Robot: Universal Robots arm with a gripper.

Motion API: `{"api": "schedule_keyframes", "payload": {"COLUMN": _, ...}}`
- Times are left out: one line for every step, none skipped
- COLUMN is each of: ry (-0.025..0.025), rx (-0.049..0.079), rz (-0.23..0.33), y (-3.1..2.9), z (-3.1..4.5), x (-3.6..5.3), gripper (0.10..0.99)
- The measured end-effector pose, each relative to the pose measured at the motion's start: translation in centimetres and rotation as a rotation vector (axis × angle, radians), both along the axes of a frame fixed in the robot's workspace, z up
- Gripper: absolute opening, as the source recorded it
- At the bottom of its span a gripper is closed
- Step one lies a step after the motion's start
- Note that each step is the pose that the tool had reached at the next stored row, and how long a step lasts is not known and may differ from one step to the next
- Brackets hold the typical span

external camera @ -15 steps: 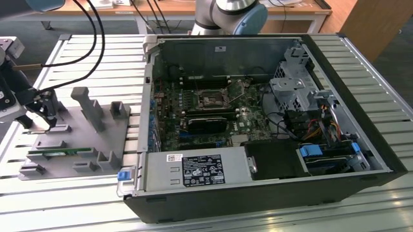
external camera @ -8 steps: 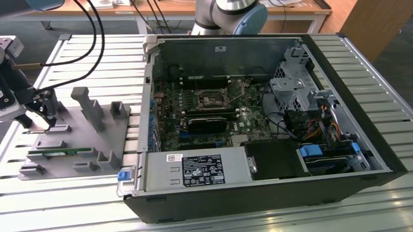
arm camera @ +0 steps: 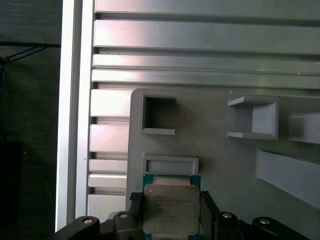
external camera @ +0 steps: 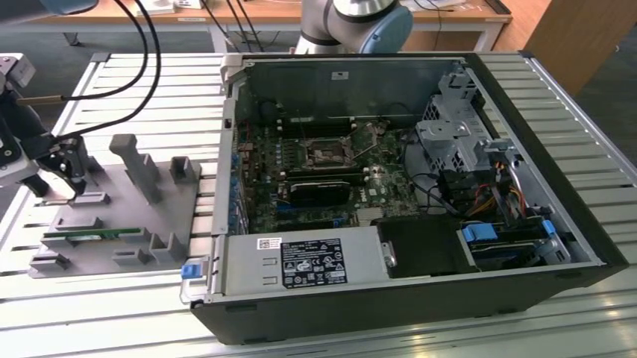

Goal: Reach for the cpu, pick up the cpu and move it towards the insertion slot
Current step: 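Pick up the cpu and move it towards the insertion slot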

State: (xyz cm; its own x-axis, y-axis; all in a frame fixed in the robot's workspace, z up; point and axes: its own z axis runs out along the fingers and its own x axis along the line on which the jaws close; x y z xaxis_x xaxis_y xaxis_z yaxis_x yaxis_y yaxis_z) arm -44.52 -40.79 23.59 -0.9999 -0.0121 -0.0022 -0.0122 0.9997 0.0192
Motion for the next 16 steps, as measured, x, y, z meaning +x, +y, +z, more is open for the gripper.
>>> {"api": "schedule_keyframes", "payload": {"ry": 0.0000, "rx": 0.000, "rz": 0.000, "y": 0.00, "z": 0.06, "x": 0.00, "gripper": 0.541}}
{"api": "schedule_keyframes", "payload": {"ry": -0.0001, "rx": 0.000, "rz": 0.000, "y": 0.00, "z": 0.12, "x": 0.00, "gripper": 0.541}}
{"api": "schedule_keyframes", "payload": {"ry": -0.0001, "rx": 0.000, "rz": 0.000, "y": 0.00, "z": 0.19, "x": 0.00, "gripper": 0.541}}
{"api": "schedule_keyframes", "payload": {"ry": -0.0001, "rx": 0.000, "rz": 0.000, "y": 0.00, "z": 0.27, "x": 0.00, "gripper": 0.541}}
{"api": "schedule_keyframes", "payload": {"ry": -0.0002, "rx": 0.000, "rz": 0.000, "y": 0.00, "z": 0.33, "x": 0.00, "gripper": 0.541}}
{"api": "schedule_keyframes", "payload": {"ry": -0.0002, "rx": 0.000, "rz": 0.000, "y": 0.00, "z": 0.38, "x": 0.00, "gripper": 0.541}}
{"api": "schedule_keyframes", "payload": {"ry": -0.0002, "rx": 0.000, "rz": 0.000, "y": 0.00, "z": 0.42, "x": 0.00, "gripper": 0.541}}
{"api": "schedule_keyframes", "payload": {"ry": -0.0002, "rx": 0.000, "rz": 0.000, "y": 0.00, "z": 0.46, "x": 0.00, "gripper": 0.541}}
{"api": "schedule_keyframes", "payload": {"ry": -0.0001, "rx": 0.000, "rz": 0.000, "y": 0.00, "z": 0.53, "x": 0.00, "gripper": 0.541}}
{"api": "schedule_keyframes", "payload": {"ry": 0.0000, "rx": 0.000, "rz": 0.000, "y": 0.00, "z": 0.59, "x": 0.00, "gripper": 0.541}}
{"api": "schedule_keyframes", "payload": {"ry": -0.0001, "rx": 0.000, "rz": 0.000, "y": 0.00, "z": 0.65, "x": 0.00, "gripper": 0.541}}
{"api": "schedule_keyframes", "payload": {"ry": -0.0001, "rx": 0.000, "rz": 0.000, "y": 0.00, "z": 0.72, "x": 0.00, "gripper": 0.541}}
{"api": "schedule_keyframes", "payload": {"ry": -0.0002, "rx": 0.000, "rz": 0.000, "y": 0.00, "z": 0.76, "x": 0.00, "gripper": 0.541}}
{"api": "schedule_keyframes", "payload": {"ry": -0.0002, "rx": 0.000, "rz": 0.000, "y": 0.00, "z": 0.81, "x": 0.00, "gripper": 0.541}}
{"api": "schedule_keyframes", "payload": {"ry": -0.0001, "rx": 0.000, "rz": 0.000, "y": 0.00, "z": 0.88, "x": 0.00, "gripper": 0.541}}
{"api": "schedule_keyframes", "payload": {"ry": -0.0002, "rx": 0.000, "rz": 0.000, "y": 0.00, "z": 0.94, "x": 0.00, "gripper": 0.541}}
